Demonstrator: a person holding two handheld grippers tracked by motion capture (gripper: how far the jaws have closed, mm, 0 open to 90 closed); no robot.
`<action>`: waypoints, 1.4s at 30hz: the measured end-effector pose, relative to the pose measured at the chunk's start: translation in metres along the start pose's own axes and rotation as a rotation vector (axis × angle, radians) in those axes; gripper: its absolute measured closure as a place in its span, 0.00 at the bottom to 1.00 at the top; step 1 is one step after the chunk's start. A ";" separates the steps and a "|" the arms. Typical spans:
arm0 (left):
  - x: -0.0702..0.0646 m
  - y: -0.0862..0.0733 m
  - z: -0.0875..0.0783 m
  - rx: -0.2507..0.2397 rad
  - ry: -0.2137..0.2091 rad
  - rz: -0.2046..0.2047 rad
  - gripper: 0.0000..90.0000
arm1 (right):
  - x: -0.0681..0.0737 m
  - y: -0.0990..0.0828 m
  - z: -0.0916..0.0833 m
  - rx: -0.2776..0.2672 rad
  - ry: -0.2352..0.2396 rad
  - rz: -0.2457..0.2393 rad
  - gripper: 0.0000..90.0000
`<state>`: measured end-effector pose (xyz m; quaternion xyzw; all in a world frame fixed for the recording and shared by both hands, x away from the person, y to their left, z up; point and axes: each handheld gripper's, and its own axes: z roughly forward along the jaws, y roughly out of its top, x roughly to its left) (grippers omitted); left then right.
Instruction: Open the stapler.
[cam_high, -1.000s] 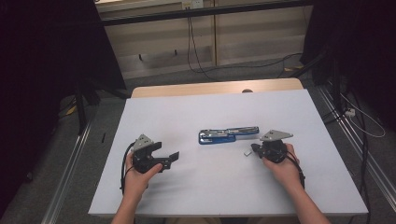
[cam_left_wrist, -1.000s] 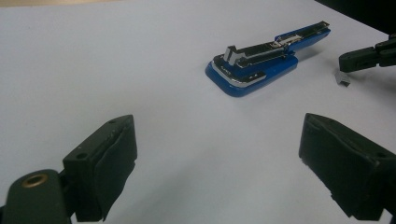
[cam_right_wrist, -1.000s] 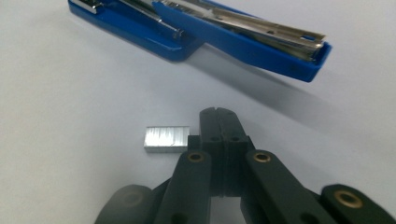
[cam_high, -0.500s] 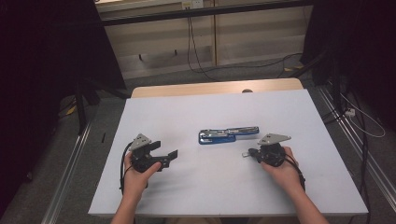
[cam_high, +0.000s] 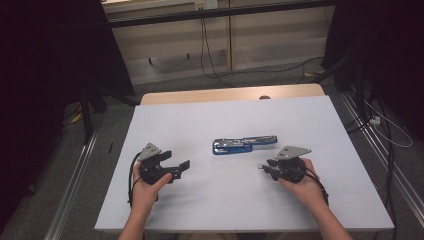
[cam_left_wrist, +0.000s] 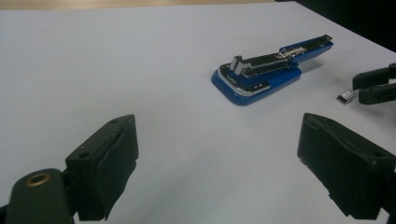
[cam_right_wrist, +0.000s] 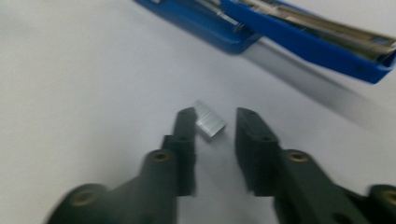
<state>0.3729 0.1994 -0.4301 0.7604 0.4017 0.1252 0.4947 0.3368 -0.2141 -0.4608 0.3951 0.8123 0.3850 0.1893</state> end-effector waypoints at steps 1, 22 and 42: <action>0.000 0.000 0.000 0.001 -0.001 0.000 0.14 | -0.002 0.001 0.001 -0.010 0.007 -0.004 0.66; 0.000 -0.001 -0.001 0.007 0.003 0.000 0.14 | 0.000 0.000 0.006 0.029 0.122 -0.010 0.83; 0.002 0.000 -0.004 0.009 0.014 0.012 0.14 | 0.000 0.004 0.011 0.037 0.127 -0.026 0.88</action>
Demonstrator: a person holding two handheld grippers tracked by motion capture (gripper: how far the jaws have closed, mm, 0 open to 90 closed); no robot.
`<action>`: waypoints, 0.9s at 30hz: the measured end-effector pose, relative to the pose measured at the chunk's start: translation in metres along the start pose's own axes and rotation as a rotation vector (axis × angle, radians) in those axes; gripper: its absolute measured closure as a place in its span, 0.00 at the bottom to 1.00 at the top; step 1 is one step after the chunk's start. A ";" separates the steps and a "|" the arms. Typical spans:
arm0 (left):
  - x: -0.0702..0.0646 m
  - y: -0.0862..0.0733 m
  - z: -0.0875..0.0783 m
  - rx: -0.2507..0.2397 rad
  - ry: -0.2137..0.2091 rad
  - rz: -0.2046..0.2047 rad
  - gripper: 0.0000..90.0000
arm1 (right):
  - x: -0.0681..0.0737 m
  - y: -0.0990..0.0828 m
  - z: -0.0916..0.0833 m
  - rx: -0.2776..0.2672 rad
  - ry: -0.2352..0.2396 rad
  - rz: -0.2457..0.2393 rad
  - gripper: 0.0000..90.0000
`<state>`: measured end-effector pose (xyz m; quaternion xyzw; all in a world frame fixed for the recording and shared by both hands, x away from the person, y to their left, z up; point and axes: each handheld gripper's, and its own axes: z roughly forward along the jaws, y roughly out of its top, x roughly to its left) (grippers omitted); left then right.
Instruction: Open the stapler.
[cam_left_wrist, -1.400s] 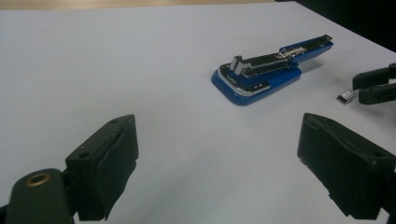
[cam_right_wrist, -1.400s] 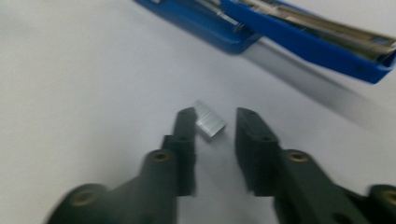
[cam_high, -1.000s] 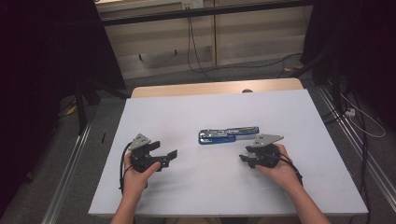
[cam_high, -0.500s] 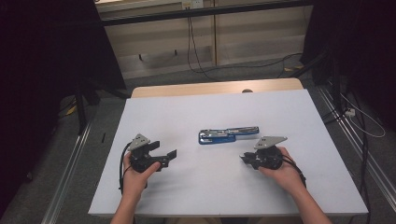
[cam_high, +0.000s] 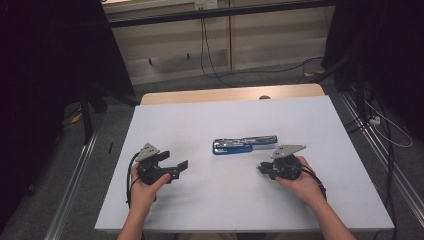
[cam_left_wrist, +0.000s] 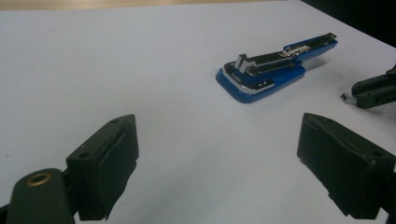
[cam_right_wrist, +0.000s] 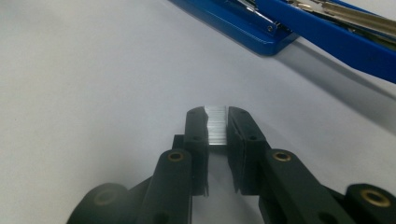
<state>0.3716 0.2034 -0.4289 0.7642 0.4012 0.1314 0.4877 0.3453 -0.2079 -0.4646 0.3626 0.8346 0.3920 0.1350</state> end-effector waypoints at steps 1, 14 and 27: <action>0.000 0.000 0.000 0.002 0.000 0.002 0.14 | 0.000 0.000 0.000 0.003 -0.001 -0.002 0.88; 0.002 0.001 0.003 -0.008 -0.010 -0.006 0.14 | 0.000 0.001 0.001 0.002 0.007 -0.022 0.88; 0.001 0.000 0.002 0.005 -0.021 0.006 0.13 | -0.005 0.006 0.000 0.009 0.036 -0.007 0.88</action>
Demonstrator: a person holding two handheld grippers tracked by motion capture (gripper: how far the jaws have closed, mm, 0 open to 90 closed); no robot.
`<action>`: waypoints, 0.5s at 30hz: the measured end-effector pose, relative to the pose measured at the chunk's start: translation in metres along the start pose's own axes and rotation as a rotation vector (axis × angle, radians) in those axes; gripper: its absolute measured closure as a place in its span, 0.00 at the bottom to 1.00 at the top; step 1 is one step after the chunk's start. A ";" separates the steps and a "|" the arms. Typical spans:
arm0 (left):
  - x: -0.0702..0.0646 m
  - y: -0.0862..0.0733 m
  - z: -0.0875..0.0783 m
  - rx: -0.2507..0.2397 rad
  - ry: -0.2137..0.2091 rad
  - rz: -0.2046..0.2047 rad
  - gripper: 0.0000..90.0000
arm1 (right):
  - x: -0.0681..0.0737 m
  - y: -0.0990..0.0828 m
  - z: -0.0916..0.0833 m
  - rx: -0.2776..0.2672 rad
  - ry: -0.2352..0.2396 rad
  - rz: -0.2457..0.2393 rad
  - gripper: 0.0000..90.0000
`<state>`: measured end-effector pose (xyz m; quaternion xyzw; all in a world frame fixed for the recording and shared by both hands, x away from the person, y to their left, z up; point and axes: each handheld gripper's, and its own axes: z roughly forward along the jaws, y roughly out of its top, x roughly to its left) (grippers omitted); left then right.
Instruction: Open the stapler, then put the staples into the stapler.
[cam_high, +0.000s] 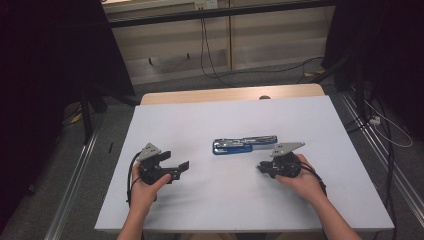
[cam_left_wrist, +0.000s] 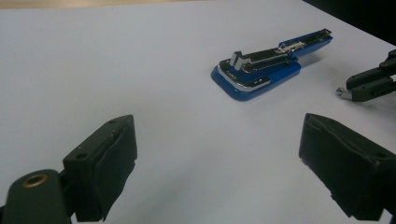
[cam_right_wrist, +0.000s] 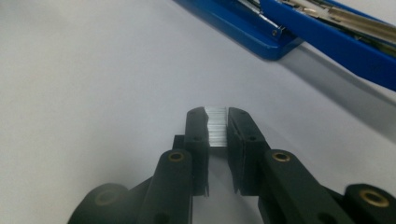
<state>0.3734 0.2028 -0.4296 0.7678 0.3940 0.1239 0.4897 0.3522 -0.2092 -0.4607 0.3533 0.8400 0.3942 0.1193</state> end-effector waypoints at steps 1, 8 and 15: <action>0.001 0.000 0.000 -0.002 0.001 0.002 0.12 | -0.001 0.001 -0.001 -0.005 0.004 0.003 0.88; 0.001 -0.001 -0.002 -0.001 0.012 0.004 0.11 | -0.006 0.019 -0.005 -0.026 0.005 -0.022 0.88; 0.003 -0.002 -0.006 -0.003 0.014 0.002 0.10 | -0.009 0.036 -0.007 -0.048 0.017 -0.049 0.88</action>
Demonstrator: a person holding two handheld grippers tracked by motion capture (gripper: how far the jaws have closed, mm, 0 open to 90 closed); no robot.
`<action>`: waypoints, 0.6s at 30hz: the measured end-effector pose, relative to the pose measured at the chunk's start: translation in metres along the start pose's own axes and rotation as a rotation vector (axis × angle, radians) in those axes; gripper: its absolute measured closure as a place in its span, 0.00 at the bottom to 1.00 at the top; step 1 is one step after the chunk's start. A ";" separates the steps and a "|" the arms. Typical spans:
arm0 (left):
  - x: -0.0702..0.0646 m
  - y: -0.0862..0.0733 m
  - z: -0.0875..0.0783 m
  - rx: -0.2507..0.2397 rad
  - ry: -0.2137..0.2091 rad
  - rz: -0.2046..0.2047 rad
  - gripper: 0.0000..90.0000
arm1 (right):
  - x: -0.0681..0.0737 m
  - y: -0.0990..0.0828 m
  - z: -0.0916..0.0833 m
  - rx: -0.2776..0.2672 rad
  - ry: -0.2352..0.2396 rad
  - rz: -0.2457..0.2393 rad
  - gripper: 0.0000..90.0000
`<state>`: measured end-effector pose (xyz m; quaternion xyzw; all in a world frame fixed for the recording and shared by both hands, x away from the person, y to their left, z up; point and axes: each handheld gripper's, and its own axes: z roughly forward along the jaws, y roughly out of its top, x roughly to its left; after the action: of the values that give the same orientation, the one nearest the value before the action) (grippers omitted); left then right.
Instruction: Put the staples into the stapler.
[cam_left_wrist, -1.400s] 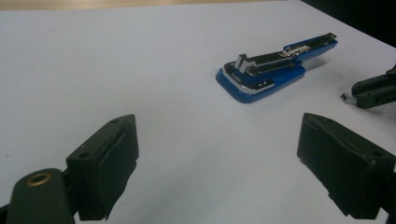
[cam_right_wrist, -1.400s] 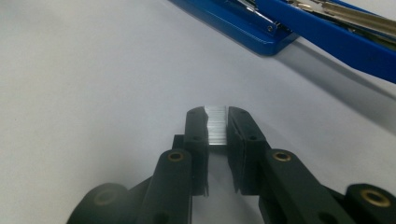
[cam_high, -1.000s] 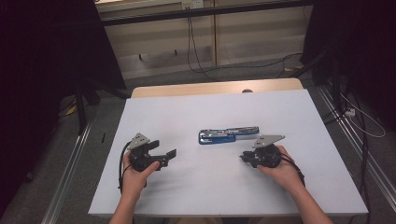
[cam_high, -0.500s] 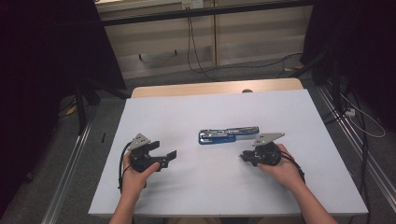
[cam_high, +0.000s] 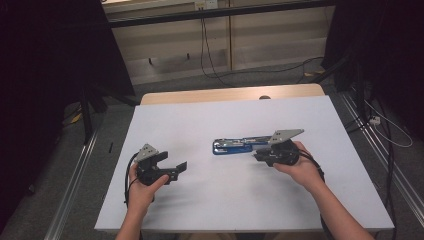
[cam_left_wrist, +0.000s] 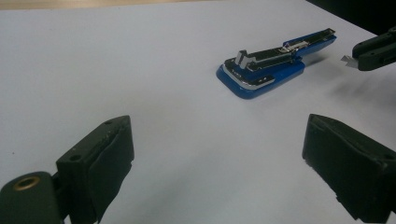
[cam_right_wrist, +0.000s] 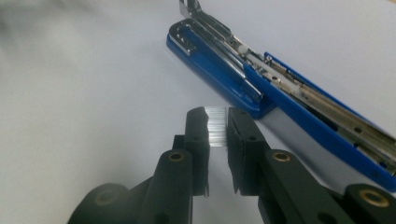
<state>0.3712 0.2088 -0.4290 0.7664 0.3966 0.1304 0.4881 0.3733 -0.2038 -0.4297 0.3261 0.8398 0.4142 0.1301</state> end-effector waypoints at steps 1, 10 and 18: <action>0.000 0.000 -0.001 0.005 0.001 0.002 0.10 | 0.000 0.002 0.000 0.001 0.002 -0.007 0.88; 0.004 0.000 -0.004 0.003 0.002 0.008 0.10 | -0.004 0.016 0.003 -0.008 0.026 -0.046 0.88; 0.003 -0.001 -0.004 0.007 0.000 0.012 0.09 | -0.007 0.029 0.004 -0.023 0.045 -0.073 0.88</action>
<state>0.3700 0.2135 -0.4282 0.7707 0.3924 0.1321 0.4845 0.3935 -0.1930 -0.4096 0.2843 0.8491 0.4258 0.1300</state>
